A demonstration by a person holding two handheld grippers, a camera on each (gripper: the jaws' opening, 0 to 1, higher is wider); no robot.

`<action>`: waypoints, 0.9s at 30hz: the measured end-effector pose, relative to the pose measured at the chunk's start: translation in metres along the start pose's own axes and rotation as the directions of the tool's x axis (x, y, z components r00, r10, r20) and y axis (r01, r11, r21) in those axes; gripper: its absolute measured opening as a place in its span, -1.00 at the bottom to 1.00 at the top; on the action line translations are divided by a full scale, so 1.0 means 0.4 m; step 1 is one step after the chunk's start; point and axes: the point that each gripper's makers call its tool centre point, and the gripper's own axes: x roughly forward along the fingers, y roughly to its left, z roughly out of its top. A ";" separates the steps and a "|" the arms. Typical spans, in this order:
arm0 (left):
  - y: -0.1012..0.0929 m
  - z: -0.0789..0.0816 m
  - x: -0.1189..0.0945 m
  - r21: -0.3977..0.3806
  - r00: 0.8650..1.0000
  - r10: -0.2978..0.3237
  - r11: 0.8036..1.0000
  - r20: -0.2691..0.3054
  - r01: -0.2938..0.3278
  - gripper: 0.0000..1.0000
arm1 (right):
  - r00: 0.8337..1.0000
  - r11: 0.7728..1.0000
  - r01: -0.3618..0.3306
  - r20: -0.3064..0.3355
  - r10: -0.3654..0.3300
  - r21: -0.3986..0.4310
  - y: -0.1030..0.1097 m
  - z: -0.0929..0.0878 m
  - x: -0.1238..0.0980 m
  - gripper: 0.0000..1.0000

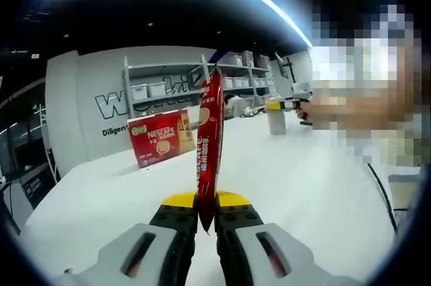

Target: Tear open the coffee pouch, take out the coffee, and pour the coffee from the pouch into the cup

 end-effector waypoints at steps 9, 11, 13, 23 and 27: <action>-0.003 0.004 -0.002 -0.006 1.000 -0.004 1.000 0.010 0.004 -0.77 | 0.996 0.997 -0.082 0.019 0.082 0.002 0.138 0.004 -0.004 0.22; -0.003 0.005 -0.003 -0.006 1.000 -0.003 1.000 0.011 0.003 -0.77 | 0.995 0.996 -0.093 0.025 0.092 0.004 0.158 0.006 -0.003 0.21; -0.004 0.006 -0.003 -0.010 1.000 -0.005 1.000 0.014 0.005 -0.77 | 0.994 0.995 -0.102 0.030 0.102 0.007 0.175 0.007 -0.002 0.21; -0.008 0.011 -0.004 -0.010 1.000 -0.011 1.000 0.019 0.011 -0.77 | 0.984 0.985 -0.171 0.054 0.170 0.014 0.284 0.012 0.026 0.21; -0.009 0.014 -0.004 -0.009 1.000 -0.014 1.000 0.024 0.014 -0.77 | 0.980 0.981 -0.191 0.053 0.190 0.016 0.314 0.011 0.040 0.21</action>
